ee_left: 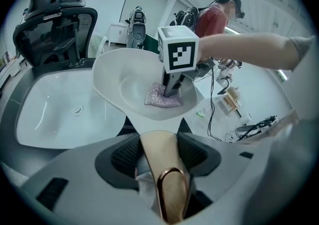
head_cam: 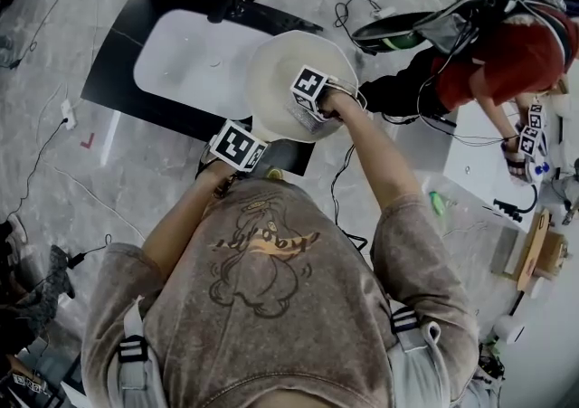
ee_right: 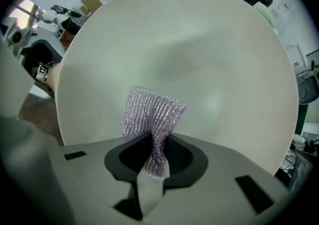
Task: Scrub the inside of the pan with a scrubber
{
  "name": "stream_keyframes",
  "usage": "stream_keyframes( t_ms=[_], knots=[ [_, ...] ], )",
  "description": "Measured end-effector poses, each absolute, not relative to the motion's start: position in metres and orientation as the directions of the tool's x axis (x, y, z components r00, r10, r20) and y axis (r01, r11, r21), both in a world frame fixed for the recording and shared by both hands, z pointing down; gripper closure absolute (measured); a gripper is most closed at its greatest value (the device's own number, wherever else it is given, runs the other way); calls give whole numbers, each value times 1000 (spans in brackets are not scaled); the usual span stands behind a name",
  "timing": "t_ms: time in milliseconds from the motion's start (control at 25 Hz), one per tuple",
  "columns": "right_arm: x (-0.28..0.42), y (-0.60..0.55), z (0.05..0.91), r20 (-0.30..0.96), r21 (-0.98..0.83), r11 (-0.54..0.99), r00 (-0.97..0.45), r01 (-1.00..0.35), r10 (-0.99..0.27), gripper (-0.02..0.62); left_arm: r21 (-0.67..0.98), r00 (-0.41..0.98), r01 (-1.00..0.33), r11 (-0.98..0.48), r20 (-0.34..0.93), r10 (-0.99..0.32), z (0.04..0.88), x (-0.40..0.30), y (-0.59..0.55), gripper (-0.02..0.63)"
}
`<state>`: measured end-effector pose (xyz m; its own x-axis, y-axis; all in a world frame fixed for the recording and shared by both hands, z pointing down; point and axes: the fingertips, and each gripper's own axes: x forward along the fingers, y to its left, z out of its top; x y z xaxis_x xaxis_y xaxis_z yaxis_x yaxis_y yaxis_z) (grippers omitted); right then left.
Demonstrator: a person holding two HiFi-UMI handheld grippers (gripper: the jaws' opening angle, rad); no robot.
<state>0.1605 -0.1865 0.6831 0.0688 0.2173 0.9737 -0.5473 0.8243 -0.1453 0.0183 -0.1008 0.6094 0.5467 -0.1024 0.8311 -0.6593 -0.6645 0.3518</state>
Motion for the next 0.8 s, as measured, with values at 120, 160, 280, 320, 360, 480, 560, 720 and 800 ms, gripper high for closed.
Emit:
stream_keyframes(
  t_ms=[120, 160, 280, 320, 360, 480, 560, 720, 800],
  knots=[
    [140, -176, 686, 970, -201, 815, 7, -543, 244, 506, 352, 545, -657, -667, 833, -97, 610, 17, -102, 350],
    [133, -174, 687, 968, -216, 811, -13, -543, 249, 506, 352, 545, -655, -669, 833, -96, 610, 16, -102, 350],
    [118, -171, 688, 966, -240, 804, -51, -544, 254, 506, 348, 542, -647, -678, 836, -88, 610, 16, -101, 350],
    [114, -171, 688, 966, -242, 805, -55, -541, 253, 506, 346, 539, -643, -684, 838, -83, 611, 16, -101, 350],
    [111, -171, 688, 966, -243, 808, -57, -537, 253, 506, 343, 535, -638, -689, 841, -76, 611, 16, -101, 350],
    [100, -173, 690, 965, -248, 815, -66, -523, 252, 508, 340, 526, -628, -700, 848, -60, 611, 16, -101, 350],
    [91, -178, 689, 966, -250, 817, -81, -520, 244, 506, 342, 526, -625, -702, 849, -54, 611, 17, -101, 350],
    [73, -192, 686, 968, -249, 814, -118, -525, 220, 506, 346, 527, -617, -707, 849, -44, 610, 16, -102, 350],
    [68, -198, 682, 969, -247, 818, -125, -519, 213, 506, 349, 527, -612, -710, 849, -38, 609, 16, -102, 348]
  ],
)
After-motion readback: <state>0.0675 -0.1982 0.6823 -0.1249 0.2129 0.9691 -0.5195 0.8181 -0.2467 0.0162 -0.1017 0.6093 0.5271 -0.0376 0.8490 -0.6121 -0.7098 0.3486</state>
